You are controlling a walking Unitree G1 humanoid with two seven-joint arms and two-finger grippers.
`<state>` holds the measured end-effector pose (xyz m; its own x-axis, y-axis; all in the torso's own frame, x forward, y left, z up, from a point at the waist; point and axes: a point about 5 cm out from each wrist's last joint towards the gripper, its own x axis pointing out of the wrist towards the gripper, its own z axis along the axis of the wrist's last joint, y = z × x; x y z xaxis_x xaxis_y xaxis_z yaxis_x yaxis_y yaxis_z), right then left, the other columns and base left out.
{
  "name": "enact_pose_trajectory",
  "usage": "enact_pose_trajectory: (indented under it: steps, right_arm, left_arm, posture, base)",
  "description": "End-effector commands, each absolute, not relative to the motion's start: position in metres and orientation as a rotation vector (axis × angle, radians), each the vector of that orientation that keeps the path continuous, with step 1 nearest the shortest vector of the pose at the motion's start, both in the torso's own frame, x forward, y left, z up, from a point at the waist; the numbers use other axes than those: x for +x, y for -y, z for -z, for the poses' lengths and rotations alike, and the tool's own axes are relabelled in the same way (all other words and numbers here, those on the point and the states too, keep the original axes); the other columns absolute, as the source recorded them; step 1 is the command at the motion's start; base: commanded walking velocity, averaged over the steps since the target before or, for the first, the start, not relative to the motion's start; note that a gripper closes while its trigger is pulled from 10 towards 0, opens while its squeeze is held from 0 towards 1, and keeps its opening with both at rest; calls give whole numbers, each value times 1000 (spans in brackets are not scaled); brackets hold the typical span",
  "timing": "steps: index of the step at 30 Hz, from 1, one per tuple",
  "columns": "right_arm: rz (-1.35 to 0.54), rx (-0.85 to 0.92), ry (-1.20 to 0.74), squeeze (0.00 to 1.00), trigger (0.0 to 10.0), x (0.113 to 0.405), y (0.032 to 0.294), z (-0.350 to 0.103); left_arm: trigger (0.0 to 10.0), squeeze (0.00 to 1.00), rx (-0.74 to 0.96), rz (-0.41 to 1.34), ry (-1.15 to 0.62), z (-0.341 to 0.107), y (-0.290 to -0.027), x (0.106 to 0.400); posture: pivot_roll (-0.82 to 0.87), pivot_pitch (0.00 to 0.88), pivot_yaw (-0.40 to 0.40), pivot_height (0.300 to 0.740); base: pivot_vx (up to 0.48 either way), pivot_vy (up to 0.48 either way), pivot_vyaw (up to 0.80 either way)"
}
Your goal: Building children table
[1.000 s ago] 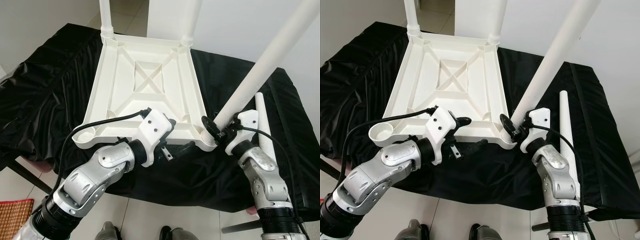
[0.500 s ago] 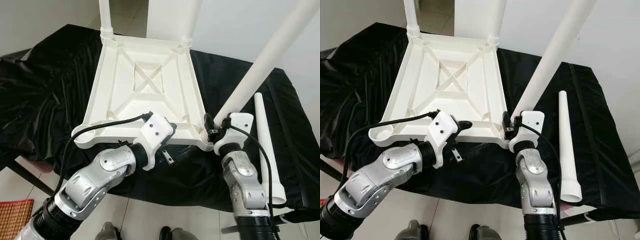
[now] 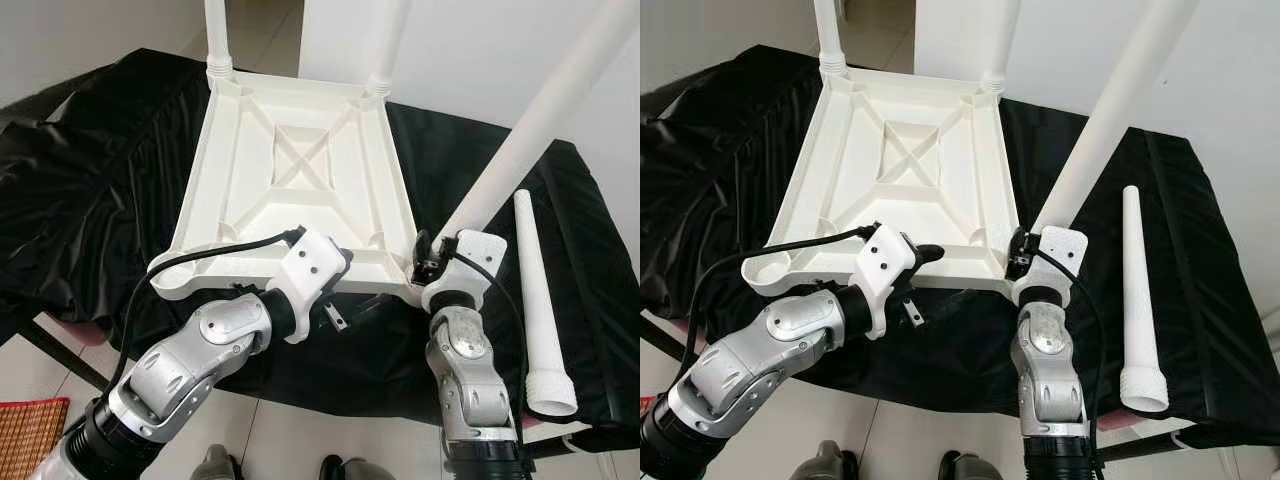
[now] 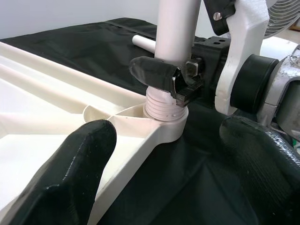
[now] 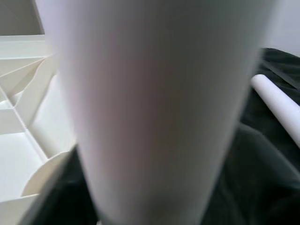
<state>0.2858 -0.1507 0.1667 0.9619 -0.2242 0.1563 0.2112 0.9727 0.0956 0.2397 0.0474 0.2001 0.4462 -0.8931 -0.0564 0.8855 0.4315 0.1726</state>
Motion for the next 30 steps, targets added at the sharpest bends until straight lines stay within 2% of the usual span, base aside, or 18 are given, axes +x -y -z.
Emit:
enact_pose_trajectory:
  steps: [1, 4, 5, 6, 7, 8, 13, 18, 30]
  right_arm:
    - [191, 110, 170, 1000, 10000, 286, 154, -165]
    - [128, 143, 187, 1000, 10000, 291, 161, -169]
    - [56, 114, 184, 1000, 10000, 294, 166, -170]
    - [19, 97, 169, 882, 10000, 296, 168, -169]
    - [19, 97, 169, 882, 10000, 296, 168, -169]
    - [-46, 64, 151, 0, 10000, 298, 172, -167]
    - [-178, 40, 123, 0, 10000, 301, 177, -162]
    - [-408, -13, 105, 0, 10000, 305, 179, -160]
    - [-551, -44, 95, 0, 10000, 317, 177, -160]
  left_arm:
    - [10000, 0, 187, 1244, 24, -196, -45, 232]
    - [10000, 0, 189, 1242, 24, -196, -45, 232]
    - [10000, 0, 192, 1233, 23, -197, -46, 234]
    - [10000, 0, 193, 1230, 23, -197, -46, 234]
    - [10000, 0, 193, 1230, 23, -197, -46, 234]
    - [10000, 0, 195, 1228, 24, -197, -47, 234]
    - [10000, 0, 197, 1224, 22, -196, -48, 234]
    - [10000, 0, 194, 1219, 12, -195, -48, 235]
    - [10000, 0, 190, 1210, 9, -196, -48, 235]
  posture:
    - [61, 118, -86, 740]
    - [61, 116, -88, 740]
    - [61, 116, -88, 740]
    - [61, 116, -88, 740]
    - [61, 116, -88, 740]
    - [66, 112, -89, 740]
    - [66, 112, -89, 740]
    - [74, 112, -90, 740]
    - [81, 114, -88, 740]
  base:
    - [0, 0, 0]
    - [0, 0, 0]
    - [0, 0, 0]
    - [0, 0, 0]
    - [0, 0, 0]
    - [0, 0, 0]
    - [0, 0, 0]
    - [0, 0, 0]
    - [0, 0, 0]
